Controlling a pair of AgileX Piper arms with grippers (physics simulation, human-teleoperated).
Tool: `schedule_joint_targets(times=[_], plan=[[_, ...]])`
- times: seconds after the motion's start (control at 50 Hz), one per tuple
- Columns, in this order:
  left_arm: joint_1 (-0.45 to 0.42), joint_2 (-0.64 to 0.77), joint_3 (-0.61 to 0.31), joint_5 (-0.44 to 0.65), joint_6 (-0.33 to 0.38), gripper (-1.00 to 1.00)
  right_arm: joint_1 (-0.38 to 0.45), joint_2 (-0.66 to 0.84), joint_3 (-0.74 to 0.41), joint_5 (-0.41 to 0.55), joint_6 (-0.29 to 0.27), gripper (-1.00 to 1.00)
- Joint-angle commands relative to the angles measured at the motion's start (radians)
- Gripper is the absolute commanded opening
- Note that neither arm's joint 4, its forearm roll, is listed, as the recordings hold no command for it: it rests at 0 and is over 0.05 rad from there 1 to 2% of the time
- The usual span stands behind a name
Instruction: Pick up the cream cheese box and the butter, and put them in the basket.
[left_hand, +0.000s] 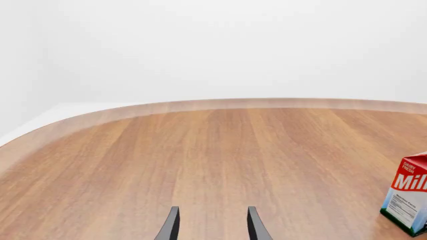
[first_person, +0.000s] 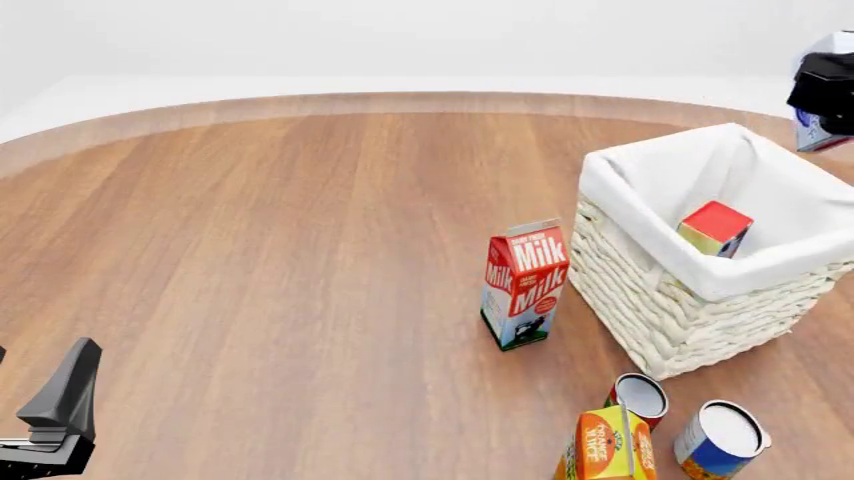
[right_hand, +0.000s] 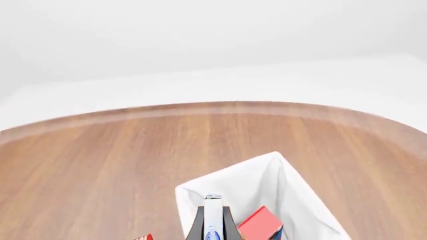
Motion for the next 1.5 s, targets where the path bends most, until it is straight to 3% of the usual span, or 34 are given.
schedule_joint_targets(times=[0.02,0.5,1.5], plan=[[0.0,0.0,0.0,0.0,0.0,1.0,-0.003,0.007,0.035,-0.032,0.006,-1.0],[0.0,0.0,0.0,0.0,0.0,1.0,-0.004,0.124,0.053,-0.123,-0.012,-1.0],[0.0,0.0,0.0,0.0,0.0,1.0,0.016,0.21,0.061,-0.157,-0.044,-1.0]])
